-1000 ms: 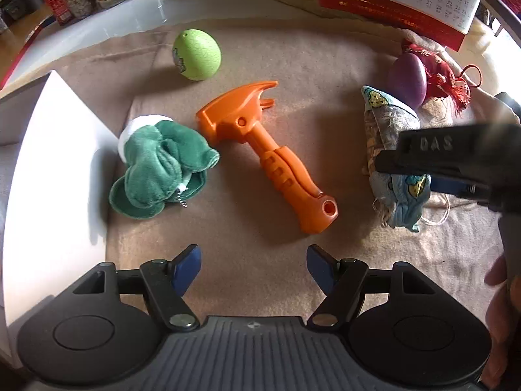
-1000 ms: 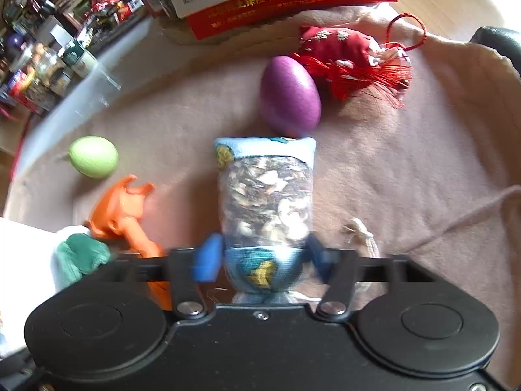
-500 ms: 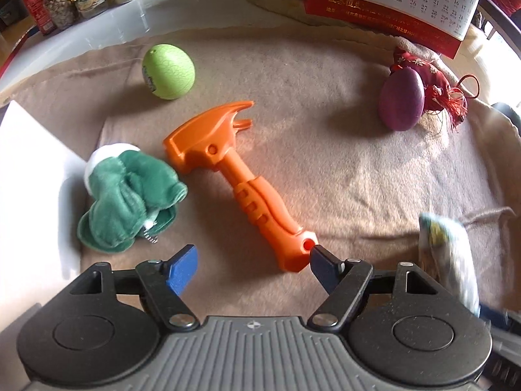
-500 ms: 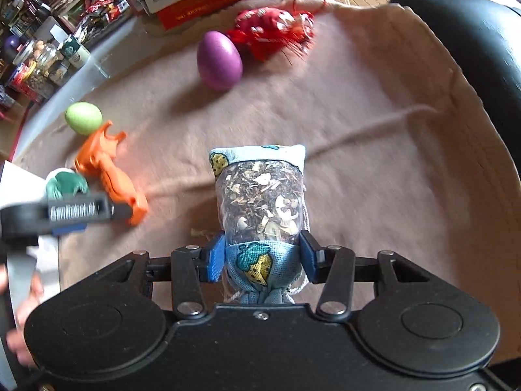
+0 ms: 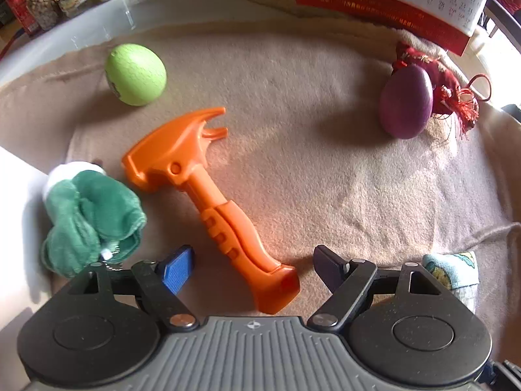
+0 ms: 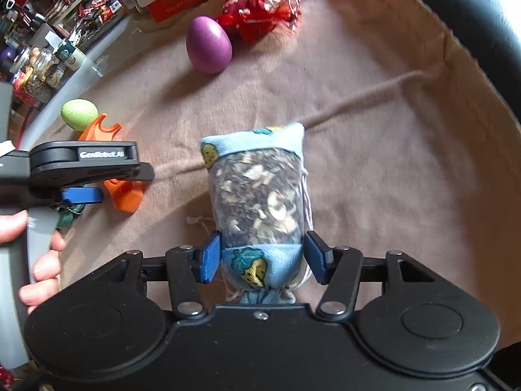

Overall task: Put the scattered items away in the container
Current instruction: 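Grasp the blue-patterned flake bag with the right gripper while the left grasps the orange hammer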

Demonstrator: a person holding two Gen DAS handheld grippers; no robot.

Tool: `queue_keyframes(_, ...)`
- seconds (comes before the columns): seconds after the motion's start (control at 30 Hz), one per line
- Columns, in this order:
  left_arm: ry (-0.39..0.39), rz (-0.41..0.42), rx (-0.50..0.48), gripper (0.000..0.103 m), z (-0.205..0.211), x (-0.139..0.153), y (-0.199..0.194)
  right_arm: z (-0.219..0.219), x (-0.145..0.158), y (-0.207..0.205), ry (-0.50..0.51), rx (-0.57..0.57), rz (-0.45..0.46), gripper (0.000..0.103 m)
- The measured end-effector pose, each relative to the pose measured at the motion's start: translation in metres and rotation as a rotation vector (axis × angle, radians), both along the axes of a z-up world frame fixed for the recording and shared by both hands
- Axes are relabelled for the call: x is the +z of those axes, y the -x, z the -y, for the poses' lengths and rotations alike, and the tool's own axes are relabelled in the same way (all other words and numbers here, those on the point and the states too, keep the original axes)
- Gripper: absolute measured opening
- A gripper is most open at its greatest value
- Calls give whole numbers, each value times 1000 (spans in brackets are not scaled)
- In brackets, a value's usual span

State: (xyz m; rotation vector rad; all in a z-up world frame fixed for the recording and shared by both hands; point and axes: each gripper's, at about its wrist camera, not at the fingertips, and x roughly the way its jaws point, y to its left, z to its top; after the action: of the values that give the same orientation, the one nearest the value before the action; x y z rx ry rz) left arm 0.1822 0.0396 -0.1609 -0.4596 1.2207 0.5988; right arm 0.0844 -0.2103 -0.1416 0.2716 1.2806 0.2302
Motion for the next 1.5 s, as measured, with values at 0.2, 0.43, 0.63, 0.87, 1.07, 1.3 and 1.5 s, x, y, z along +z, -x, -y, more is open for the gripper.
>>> queue_keyframes(0.2, -21, 11, -4, 74, 2, 0, -2, 0, -6, 1, -2, 5, -8, 56)
queue_keyframes(0.43, 8, 9, 13, 26, 2, 10, 4, 0, -6, 1, 1, 7, -6, 57)
queue_keyframes(0.63, 7, -33, -36, 26, 19, 12, 16, 0, -6, 2, 6, 7, -2, 57)
queue_keyframes(0.87, 39, -87, -94, 25, 37, 12, 45, -2, -7, 3, 11, 15, 3, 58)
queue_keyframes(1.07, 47, -123, -118, 25, 47, 12, 73, -11, -7, 6, 50, 52, 22, 60)
queue_keyframes(1.3, 61, -109, -83, 26, 48, 11, 99, -18, -7, 8, 73, 78, 34, 66)
queue_keyframes(1.5, 15, -104, -104, 40, 53, 12, 102, -16, -6, 8, 65, 68, 33, 67)
